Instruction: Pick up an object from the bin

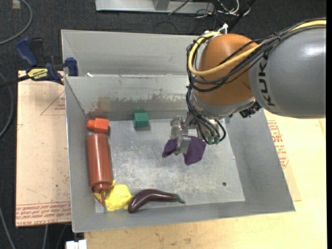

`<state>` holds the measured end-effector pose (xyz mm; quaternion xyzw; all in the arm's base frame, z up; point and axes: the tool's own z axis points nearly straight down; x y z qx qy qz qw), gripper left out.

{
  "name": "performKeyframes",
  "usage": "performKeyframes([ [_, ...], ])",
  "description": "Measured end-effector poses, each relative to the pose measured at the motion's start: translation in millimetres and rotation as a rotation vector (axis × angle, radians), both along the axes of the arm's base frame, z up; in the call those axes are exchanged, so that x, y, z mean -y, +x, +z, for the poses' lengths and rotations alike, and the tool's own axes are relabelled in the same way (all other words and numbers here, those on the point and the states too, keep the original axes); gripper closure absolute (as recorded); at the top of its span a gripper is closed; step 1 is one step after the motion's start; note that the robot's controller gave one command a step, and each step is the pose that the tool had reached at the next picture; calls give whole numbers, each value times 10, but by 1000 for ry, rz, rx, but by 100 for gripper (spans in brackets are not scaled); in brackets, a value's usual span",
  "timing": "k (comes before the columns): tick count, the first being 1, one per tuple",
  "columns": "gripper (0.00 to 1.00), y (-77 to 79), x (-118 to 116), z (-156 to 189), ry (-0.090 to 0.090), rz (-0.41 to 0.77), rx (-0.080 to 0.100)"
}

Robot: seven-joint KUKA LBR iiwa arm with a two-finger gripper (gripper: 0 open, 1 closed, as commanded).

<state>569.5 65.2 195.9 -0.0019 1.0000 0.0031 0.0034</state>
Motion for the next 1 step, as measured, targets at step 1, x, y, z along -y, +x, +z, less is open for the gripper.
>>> performKeyframes([
  [1,100,146,-127,1567,2,-72,8],
])
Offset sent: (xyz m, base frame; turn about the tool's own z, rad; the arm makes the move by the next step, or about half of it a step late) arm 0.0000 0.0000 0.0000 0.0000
